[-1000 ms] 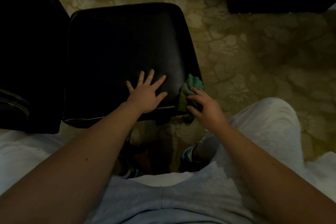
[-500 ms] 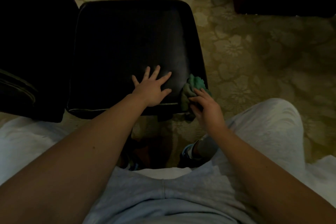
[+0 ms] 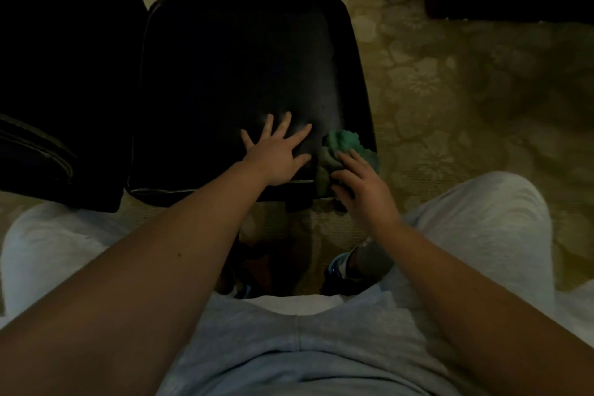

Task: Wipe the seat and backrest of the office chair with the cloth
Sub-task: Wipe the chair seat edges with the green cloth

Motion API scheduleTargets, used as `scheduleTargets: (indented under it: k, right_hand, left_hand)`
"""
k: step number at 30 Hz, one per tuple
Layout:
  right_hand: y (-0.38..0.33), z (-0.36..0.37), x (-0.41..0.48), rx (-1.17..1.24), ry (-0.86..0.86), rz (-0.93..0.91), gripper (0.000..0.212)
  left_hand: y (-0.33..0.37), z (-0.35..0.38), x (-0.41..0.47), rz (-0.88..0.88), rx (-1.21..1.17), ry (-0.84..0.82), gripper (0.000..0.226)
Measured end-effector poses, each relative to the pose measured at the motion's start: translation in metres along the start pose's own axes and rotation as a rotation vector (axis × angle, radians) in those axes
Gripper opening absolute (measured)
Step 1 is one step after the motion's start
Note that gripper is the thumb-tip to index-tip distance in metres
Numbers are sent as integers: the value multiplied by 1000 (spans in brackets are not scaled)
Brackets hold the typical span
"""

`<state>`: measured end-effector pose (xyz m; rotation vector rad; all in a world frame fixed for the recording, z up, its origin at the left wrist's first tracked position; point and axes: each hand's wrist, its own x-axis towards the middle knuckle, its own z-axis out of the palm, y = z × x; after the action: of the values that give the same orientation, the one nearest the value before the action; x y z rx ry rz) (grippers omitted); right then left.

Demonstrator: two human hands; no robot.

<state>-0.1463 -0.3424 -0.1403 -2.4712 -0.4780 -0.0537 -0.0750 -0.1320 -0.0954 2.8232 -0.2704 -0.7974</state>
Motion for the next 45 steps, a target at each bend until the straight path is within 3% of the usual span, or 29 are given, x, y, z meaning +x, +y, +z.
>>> scheduleTargets:
  k: [7, 14, 21, 25, 31, 39, 45]
  right_hand:
    - [15, -8, -2, 49, 85, 178, 24]
    - [1, 2, -2, 23, -22, -12, 18]
    - [10, -5, 0, 33, 102, 191, 24]
    - [6, 2, -4, -5, 85, 83, 20]
    - [-9, 7, -1, -77, 21, -78, 17]
    - [1, 3, -5, 41, 58, 134, 24]
    - [-11, 12, -1, -34, 47, -23, 18]
  left_hand:
    - [-1, -1, 0, 18, -29, 5, 64]
    - [-1, -3, 1, 4, 21, -15, 64]
    - [-7, -10, -6, 16, 122, 23, 66]
    - [-26, -7, -16, -122, 100, 37, 73]
    - [-27, -7, -14, -139, 55, -44, 72]
    - [-26, -5, -13, -139, 29, -43, 71]
    - [-20, -5, -10, -160, 33, -48, 70]
